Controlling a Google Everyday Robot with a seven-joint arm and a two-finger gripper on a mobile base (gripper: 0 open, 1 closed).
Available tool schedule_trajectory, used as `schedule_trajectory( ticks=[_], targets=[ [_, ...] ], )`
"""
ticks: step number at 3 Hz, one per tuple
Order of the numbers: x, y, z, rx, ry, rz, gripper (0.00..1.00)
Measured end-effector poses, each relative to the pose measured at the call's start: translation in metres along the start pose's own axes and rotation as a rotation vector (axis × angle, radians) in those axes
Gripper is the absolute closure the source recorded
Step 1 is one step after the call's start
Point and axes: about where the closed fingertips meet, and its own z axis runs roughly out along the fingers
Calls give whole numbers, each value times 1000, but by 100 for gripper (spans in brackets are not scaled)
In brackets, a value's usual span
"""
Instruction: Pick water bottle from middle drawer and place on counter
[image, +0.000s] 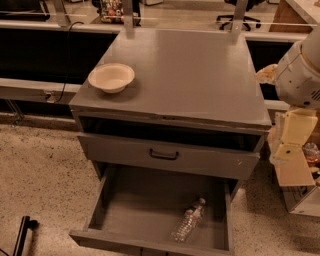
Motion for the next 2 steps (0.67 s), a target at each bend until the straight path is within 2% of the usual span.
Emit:
schedule_trajectory(
  ticks=[1,2],
  targets=[
    [-5,-1,4,-19,27,-29,0],
    [-8,4,56,-66,51,-156,0]
  ],
)
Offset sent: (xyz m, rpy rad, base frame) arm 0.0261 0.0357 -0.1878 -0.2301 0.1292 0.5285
